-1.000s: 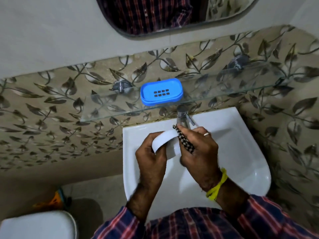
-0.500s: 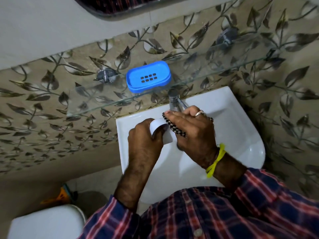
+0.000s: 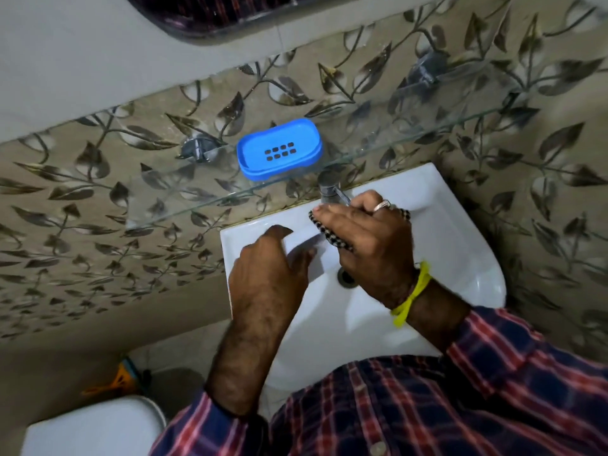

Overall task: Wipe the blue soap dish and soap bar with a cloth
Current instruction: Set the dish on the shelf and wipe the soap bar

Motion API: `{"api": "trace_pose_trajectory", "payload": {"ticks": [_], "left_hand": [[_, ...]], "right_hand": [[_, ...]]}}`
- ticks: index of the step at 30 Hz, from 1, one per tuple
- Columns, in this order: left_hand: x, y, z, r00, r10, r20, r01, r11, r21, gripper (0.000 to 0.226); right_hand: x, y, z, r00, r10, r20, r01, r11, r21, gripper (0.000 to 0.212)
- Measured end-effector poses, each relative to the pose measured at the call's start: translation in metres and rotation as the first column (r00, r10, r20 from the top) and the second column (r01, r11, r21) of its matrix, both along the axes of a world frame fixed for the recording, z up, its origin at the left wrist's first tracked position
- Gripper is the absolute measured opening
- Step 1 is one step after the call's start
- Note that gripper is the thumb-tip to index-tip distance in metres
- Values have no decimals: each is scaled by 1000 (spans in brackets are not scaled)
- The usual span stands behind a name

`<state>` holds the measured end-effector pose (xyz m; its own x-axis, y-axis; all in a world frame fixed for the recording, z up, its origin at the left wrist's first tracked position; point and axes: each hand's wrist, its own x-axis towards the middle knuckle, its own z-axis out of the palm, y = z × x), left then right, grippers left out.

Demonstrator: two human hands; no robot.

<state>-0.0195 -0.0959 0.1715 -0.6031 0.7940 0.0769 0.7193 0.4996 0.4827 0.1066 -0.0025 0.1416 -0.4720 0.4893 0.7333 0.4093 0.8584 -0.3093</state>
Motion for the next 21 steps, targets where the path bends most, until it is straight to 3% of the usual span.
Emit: {"api": "trace_pose_trajectory", "payload": {"ticks": [4,7,11,14,17,19,21], "left_hand": [[6,5,9,999,28,-35,-28,1000,13,24],[10,3,1,1000,0,-30,4,992,125,10],[12,-7,-10,996,15,88,-42,951,308,22],[8,-12,-15,992,-48,115,29,986,161,8],[6,1,-10,989,-131,68,131,991,-1,29],[8,11,-11,996,-92,17,93,996,-17,34],[10,14,-17,998,-63,-8,64,995,78,20]], "right_hand": [[-4,2,0,1000,13,-9,-13,1000,13,45],[1,0,-7,998,-8,-62,8,1000,-10,48],[1,-1,-16,969,-184,-163,139,957,-255,51],[5,3,-15,988,-126,-85,110,979,-170,46],[3,5,-5,1000,-10,-7,10,999,-32,42],[-2,2,-2,999,24,-24,-24,1000,-4,42],[-4,-2,-5,995,-24,-92,20,999,-48,43]]}}
